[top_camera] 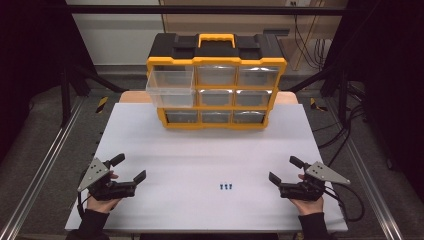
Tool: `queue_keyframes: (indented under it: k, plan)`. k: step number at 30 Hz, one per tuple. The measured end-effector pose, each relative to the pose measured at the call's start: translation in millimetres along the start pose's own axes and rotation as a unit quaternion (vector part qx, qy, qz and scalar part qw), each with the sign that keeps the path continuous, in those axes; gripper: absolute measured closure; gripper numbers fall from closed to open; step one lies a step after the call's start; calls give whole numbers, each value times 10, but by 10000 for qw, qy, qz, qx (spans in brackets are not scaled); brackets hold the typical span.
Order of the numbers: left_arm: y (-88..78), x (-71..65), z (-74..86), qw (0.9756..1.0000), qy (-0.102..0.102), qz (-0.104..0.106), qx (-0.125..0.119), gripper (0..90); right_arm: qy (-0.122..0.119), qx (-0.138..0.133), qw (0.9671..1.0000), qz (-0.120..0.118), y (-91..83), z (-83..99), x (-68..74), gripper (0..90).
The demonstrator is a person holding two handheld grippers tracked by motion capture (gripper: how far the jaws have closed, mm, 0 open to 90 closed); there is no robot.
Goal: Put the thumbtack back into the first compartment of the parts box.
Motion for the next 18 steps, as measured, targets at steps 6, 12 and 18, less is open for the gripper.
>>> queue_keyframes:
  k: [6,12,18]
  plan:
    - [8,-6,-13,10000,-13,11,60,21,-64,-13,10000,1,3,0,-7,10]
    - [34,-39,-73,9999,-39,57,104,23,-80,-1,10000,12,6,2,-9,10]
    - [110,-132,-164,9997,-65,127,195,25,-113,-5,9999,11,15,4,-14,10]
Point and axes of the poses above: each handheld gripper's, and its own axes: y roughly forward along the jaws, z roughly out of its underside, x roughly to its left, the point moved 1 cm from there along y, roughly forward along the jaws, and after that the axes turned 4 degrees about -z, right-handed, at the moved point
